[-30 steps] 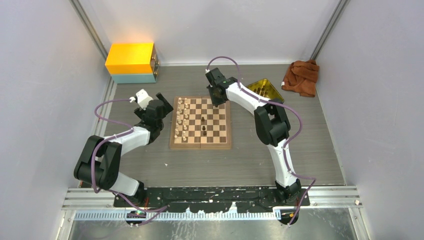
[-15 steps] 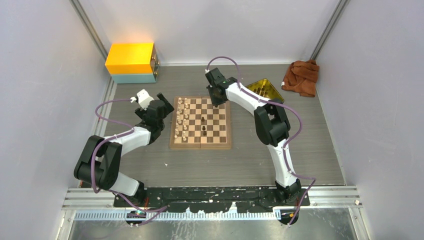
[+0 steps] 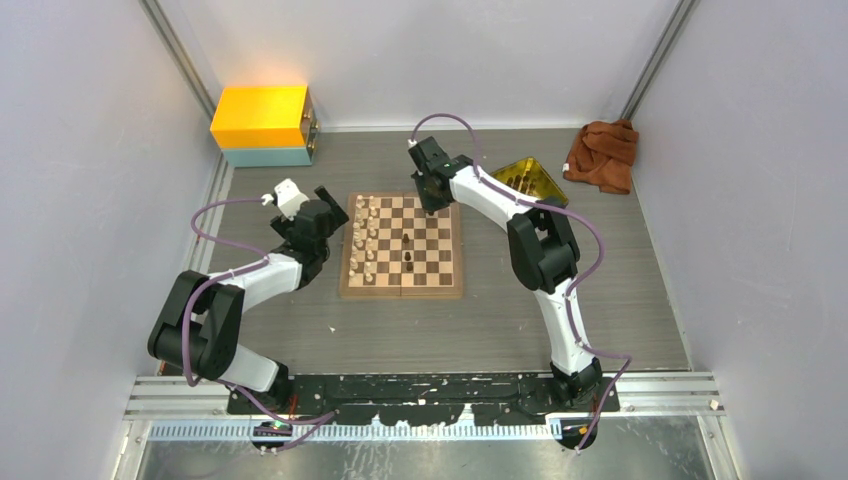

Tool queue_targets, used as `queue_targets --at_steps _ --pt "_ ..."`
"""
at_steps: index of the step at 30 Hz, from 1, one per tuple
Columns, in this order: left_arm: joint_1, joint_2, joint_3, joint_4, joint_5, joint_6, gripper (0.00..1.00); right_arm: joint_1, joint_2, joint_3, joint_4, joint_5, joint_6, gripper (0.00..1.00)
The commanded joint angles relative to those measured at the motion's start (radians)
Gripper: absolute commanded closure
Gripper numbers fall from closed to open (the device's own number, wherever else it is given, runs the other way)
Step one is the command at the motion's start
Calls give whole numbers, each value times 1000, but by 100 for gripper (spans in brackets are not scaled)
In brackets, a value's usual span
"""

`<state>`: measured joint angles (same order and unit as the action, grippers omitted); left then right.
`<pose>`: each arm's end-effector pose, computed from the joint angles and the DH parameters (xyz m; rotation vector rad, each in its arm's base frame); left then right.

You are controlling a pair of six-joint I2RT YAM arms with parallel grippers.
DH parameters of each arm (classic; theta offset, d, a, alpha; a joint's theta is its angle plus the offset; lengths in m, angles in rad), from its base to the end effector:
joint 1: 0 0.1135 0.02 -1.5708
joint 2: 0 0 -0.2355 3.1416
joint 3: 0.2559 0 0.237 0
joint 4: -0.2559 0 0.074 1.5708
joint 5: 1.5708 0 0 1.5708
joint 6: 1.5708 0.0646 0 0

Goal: Set up the chess pieces on the board
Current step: Move the chess piece to the chessboard.

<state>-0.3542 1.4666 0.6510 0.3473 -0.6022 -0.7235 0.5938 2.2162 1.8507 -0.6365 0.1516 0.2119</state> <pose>0.3033 -0.0732 0.1645 -0.7123 1.8186 -0.0939 0.3962 0.2557 0.1596 -0.4298 2.5228 0.1144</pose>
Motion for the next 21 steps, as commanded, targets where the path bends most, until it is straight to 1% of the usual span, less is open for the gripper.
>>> queue_targets --at_steps 1,6,8,11,15,17,21 --pt "-8 -9 41 44 -39 21 2 12 -81 3 2 -11 2 89" --pt "-9 -9 38 44 -42 21 2 11 -76 4 -2 -8 1 88" --pt "-9 -9 39 44 -42 22 2 11 -78 2 -2 -8 0 85" --pt "-11 -7 43 40 -43 22 2 12 -82 -1 0 -6 -4 74" --pt "-12 -5 48 35 -45 22 1 11 -84 3 -1 -5 -7 68" --pt "-12 -4 50 35 -45 22 1 11 -84 7 -3 -4 -8 66" --pt "-13 -3 50 35 -47 24 2 12 -89 11 -5 -2 -13 65"
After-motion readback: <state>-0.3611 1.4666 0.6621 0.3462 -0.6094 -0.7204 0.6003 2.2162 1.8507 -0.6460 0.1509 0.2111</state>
